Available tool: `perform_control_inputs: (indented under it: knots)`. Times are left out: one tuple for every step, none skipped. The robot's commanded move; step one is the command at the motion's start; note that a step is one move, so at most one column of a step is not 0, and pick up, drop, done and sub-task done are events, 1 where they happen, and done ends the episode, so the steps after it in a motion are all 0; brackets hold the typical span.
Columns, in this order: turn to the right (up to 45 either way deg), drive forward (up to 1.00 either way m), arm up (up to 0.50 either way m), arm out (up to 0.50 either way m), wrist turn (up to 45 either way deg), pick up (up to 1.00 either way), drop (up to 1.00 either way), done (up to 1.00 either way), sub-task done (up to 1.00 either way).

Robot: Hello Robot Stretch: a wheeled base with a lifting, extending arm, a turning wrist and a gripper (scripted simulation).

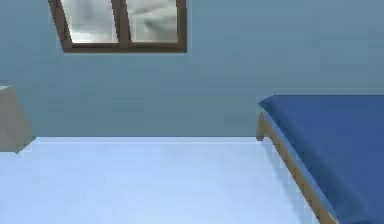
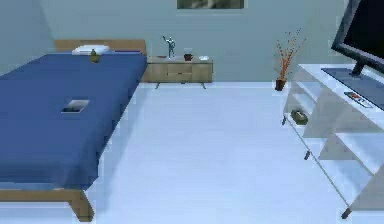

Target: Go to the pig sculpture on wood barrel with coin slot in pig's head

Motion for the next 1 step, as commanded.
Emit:
perform_control_inputs:
  knots:
    - [-45.0,0.00,0.00,0.00,0.0,0.00,0.00,0.00,0.00]
